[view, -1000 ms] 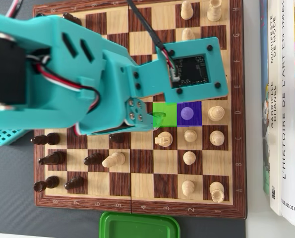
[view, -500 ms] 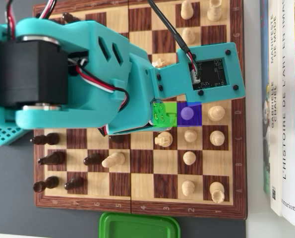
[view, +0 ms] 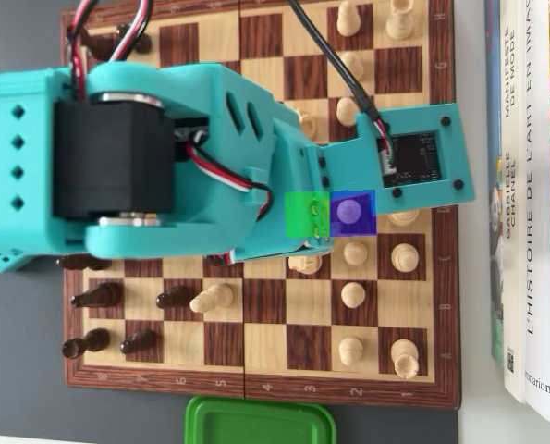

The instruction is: Play chess

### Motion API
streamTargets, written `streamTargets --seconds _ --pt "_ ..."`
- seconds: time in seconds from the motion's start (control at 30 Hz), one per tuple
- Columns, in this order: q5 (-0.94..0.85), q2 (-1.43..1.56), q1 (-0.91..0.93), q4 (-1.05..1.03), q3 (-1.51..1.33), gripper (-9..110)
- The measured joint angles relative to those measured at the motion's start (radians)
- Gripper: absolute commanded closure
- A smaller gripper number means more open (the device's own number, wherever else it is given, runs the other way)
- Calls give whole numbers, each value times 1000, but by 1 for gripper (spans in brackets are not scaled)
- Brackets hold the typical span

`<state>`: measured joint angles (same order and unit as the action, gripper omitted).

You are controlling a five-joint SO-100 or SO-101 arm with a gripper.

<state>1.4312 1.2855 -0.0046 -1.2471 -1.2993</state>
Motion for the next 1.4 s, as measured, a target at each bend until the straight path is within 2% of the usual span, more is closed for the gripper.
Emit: streamTargets --seconds 0.2,1.4 --pt "0 -9 15 0 2 89" --pt "0 -127 8 0 95 89"
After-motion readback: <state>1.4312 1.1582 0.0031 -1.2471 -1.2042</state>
